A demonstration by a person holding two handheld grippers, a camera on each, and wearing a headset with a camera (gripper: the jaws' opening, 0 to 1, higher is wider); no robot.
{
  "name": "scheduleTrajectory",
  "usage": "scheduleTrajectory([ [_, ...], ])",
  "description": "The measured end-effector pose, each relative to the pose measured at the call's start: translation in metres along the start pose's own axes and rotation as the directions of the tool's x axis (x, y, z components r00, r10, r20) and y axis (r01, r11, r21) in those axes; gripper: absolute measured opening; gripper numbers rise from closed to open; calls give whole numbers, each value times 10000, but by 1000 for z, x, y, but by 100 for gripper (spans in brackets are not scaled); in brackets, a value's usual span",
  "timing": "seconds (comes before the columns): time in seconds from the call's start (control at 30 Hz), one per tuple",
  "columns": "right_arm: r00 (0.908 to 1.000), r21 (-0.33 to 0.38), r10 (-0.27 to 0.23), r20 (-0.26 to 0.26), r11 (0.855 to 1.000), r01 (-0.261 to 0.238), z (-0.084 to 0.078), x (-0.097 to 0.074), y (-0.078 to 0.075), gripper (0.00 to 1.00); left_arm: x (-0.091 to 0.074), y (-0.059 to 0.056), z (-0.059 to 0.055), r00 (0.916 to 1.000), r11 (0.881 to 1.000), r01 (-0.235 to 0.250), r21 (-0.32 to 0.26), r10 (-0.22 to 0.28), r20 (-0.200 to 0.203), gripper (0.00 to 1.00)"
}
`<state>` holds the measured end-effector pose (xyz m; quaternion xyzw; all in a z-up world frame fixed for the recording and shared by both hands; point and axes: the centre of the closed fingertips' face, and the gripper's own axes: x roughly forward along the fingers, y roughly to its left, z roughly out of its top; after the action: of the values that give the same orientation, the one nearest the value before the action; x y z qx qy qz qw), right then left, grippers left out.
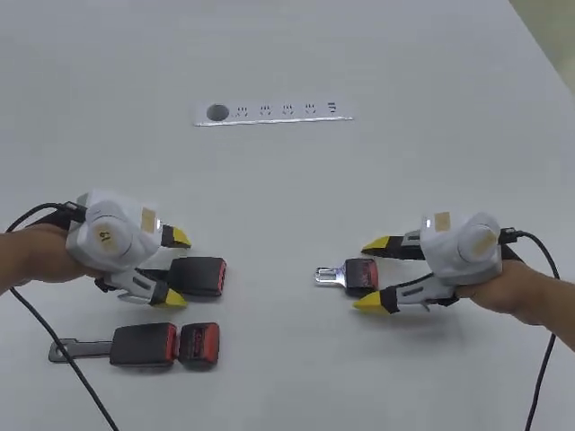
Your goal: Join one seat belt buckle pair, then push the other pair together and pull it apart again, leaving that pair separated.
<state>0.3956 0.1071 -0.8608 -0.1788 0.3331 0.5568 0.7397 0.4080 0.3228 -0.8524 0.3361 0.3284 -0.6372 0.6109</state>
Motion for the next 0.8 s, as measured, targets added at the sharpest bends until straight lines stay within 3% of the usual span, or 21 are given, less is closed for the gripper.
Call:
scheduleTrajectory([
  [0.03,10000,-152,25,-5,9999,-25,1,1,0,48,-1,3,-4,9997,9998,-166,-78,164,-199,47],
  [0.2,10000,-299,97,-22,9995,-97,4,3,-4,43,-1,5,-4,9999,9997,-129,-218,129,-19,46],
  [0.27,9993,-397,365,-84,9985,-368,6,3,1,38,-2,8,-4,9999,9998,-80,-171,78,-128,38],
  [0.5,9990,-713,445,-61,9964,-448,9,3,2,37,0,8,-5,9987,9998,-106,-148,99,-508,34],
  [0.8,9991,-544,394,130,9978,-387,7,1,3,36,1,10,-5,9961,9999,-99,-85,92,-882,34],
])
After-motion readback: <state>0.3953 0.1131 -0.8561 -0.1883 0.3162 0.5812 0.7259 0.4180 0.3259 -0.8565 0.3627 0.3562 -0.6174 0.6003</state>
